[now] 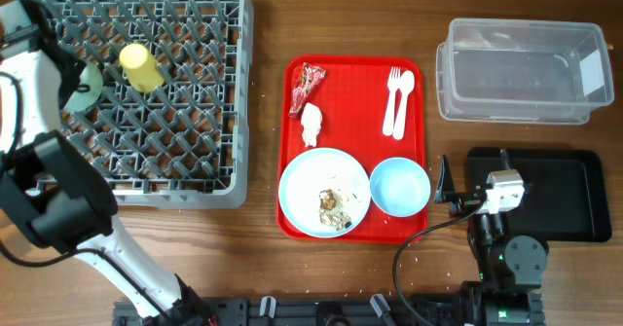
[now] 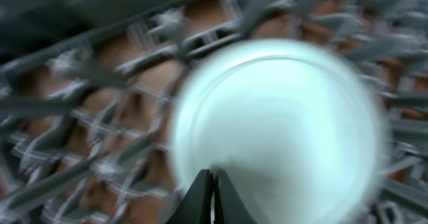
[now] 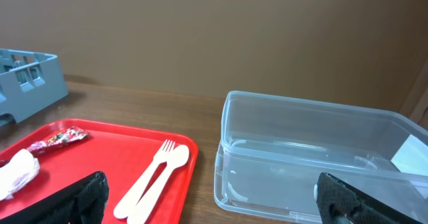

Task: Sort waste into correct bins and load items into the dishwasher rack
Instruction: 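Grasp the light-blue bowl on the tray with the left gripper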

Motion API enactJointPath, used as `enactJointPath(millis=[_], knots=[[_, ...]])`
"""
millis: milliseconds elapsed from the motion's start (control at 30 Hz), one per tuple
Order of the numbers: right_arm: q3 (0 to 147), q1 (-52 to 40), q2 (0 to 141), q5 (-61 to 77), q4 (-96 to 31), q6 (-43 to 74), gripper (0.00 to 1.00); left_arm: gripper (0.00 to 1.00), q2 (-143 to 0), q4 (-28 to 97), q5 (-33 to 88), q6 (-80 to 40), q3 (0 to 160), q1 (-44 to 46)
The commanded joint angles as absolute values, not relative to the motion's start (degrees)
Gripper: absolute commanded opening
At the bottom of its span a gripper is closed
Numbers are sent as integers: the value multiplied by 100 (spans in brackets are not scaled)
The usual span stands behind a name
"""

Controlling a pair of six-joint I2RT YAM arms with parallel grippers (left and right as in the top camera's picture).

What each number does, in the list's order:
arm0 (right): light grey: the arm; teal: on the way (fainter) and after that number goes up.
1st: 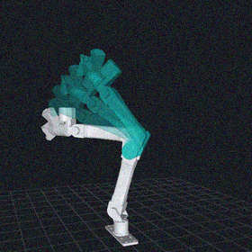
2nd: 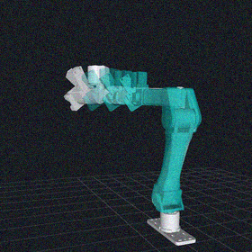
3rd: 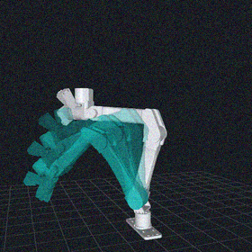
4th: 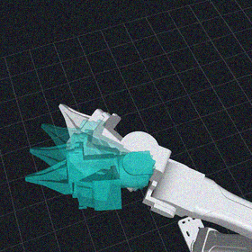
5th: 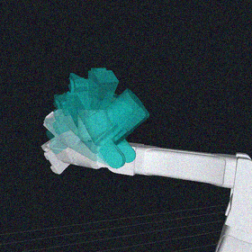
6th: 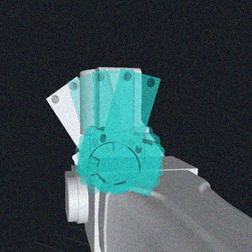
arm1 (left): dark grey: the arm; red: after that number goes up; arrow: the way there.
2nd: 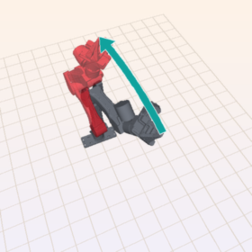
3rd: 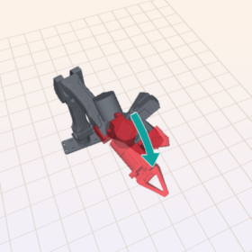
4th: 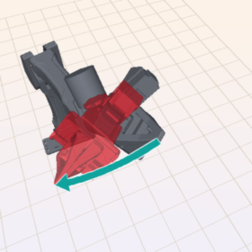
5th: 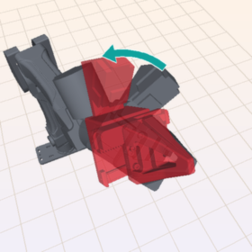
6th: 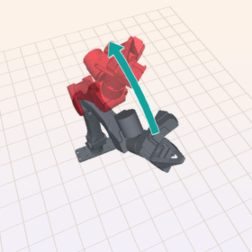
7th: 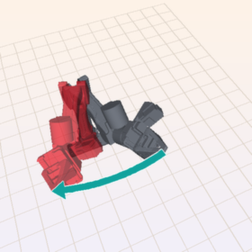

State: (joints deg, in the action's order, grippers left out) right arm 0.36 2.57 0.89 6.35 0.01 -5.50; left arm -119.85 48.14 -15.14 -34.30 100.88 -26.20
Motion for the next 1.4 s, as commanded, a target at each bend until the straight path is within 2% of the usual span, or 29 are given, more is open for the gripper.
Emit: enactJointPath(millis=[0,233,267,333,367,400,433,500,600,833,1067,1267,1367], knots=[[32,287,58,598,30,-596,100,4,-11395,5046,-1160,-4163,10084,-2808],[32,287,58,598,30,-593,100,4,-9872,5074,941,-3828,10084,-2043],[32,287,58,598,30,-596,100,10,-9824,5133,1509,-3422,10084,-1772],[32,287,58,598,32,-596,100,37,-9904,5498,2567,-2523,10084,-1081],[32,287,58,598,30,-598,100,47,-9963,5699,2810,-2224,10084,-773],[32,287,58,598,30,-598,100,56,-10057,5937,2893,-1968,10082,-375],[32,285,58,598,30,-596,100,58,-10208,6176,2886,-1627,10044,242],[32,287,58,598,32,-593,100,58,-10488,6263,2869,-1387,9896,1256],[32,287,58,598,30,-596,100,55,-10787,6263,2869,-1280,9856,2123],[32,287,58,598,30,-596,100,54,-11395,6154,2515,-1243,9856,4086],[32,287,58,598,32,-596,100,54,-11837,5999,1625,-1586,9854,4845],[32,287,58,598,30,-596,100,54,-12254,5686,1179,-1586,9854,4899],[32,287,58,598,32,-596,100,55,-12267,5570,589,-1584,9850,4897]])
